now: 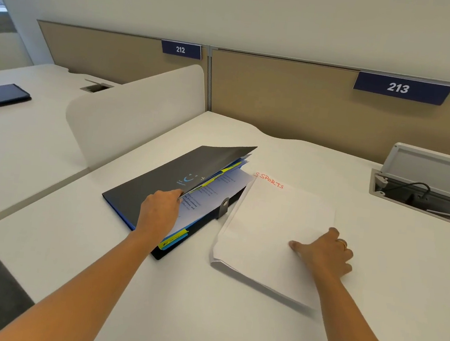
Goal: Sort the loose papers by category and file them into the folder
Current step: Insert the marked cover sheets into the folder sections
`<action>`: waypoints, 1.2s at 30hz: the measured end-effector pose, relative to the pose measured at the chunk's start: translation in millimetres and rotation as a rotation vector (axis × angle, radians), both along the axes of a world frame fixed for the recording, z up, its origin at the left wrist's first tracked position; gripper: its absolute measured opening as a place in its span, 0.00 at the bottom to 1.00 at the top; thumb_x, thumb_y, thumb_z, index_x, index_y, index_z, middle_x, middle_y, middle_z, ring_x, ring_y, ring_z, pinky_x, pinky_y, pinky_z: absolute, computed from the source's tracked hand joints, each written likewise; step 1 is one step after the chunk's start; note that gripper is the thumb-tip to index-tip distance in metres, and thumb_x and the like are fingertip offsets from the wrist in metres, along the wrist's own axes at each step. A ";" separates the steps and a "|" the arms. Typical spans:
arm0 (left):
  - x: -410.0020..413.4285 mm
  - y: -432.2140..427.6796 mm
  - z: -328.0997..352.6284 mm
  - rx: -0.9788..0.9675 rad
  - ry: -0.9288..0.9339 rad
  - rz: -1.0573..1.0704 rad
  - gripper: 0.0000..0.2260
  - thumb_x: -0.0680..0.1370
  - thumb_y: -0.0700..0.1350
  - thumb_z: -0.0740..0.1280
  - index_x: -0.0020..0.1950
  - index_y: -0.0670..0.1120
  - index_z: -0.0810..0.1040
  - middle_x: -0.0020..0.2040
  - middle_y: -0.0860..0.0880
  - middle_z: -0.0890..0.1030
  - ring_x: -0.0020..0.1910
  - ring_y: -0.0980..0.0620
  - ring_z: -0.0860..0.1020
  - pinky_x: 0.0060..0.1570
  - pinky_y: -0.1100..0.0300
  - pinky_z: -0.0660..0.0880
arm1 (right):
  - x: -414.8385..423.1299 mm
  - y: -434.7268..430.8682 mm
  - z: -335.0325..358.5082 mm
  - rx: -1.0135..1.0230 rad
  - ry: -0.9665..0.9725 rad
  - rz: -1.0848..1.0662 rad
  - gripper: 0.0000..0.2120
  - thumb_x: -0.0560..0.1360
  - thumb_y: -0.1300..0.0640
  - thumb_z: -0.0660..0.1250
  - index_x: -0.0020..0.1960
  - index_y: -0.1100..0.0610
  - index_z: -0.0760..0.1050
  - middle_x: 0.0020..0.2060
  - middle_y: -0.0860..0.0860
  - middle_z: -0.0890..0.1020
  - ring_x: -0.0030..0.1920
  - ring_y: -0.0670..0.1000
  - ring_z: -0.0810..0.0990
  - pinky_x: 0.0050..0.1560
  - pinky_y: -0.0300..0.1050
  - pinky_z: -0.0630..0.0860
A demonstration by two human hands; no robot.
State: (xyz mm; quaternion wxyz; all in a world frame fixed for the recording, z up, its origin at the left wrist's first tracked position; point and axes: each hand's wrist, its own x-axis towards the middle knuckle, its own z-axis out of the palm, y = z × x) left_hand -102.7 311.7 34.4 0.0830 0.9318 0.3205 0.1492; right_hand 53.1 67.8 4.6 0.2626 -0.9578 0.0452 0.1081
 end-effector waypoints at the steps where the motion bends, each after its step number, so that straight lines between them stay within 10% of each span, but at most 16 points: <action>1: 0.1 -0.2 0.0 -0.006 -0.002 -0.001 0.14 0.81 0.48 0.56 0.61 0.44 0.73 0.54 0.43 0.81 0.48 0.46 0.81 0.45 0.58 0.78 | -0.3 0.3 1.3 0.014 0.010 -0.017 0.42 0.67 0.47 0.75 0.71 0.59 0.56 0.68 0.60 0.65 0.69 0.61 0.62 0.64 0.55 0.64; 10: 0.6 -0.4 3.4 -0.065 -0.045 0.015 0.14 0.80 0.47 0.57 0.62 0.43 0.74 0.53 0.43 0.81 0.48 0.46 0.81 0.45 0.57 0.78 | 3.8 0.7 9.5 0.241 0.107 -0.124 0.37 0.68 0.59 0.75 0.67 0.62 0.55 0.59 0.62 0.74 0.59 0.64 0.75 0.55 0.54 0.72; 17: 2.5 4.2 5.1 -0.083 -0.076 0.017 0.14 0.80 0.47 0.58 0.61 0.43 0.75 0.51 0.42 0.81 0.46 0.44 0.81 0.44 0.55 0.78 | 12.9 -21.5 15.9 0.457 -0.036 -0.084 0.10 0.75 0.63 0.65 0.54 0.66 0.77 0.52 0.63 0.81 0.51 0.63 0.78 0.55 0.55 0.75; 36: 12.5 9.7 20.4 -0.076 0.009 -0.024 0.13 0.81 0.44 0.58 0.51 0.38 0.77 0.47 0.39 0.81 0.37 0.48 0.72 0.38 0.59 0.68 | 4.9 -4.4 65.8 0.603 0.140 0.169 0.13 0.74 0.64 0.67 0.58 0.65 0.77 0.47 0.58 0.80 0.41 0.56 0.78 0.36 0.41 0.73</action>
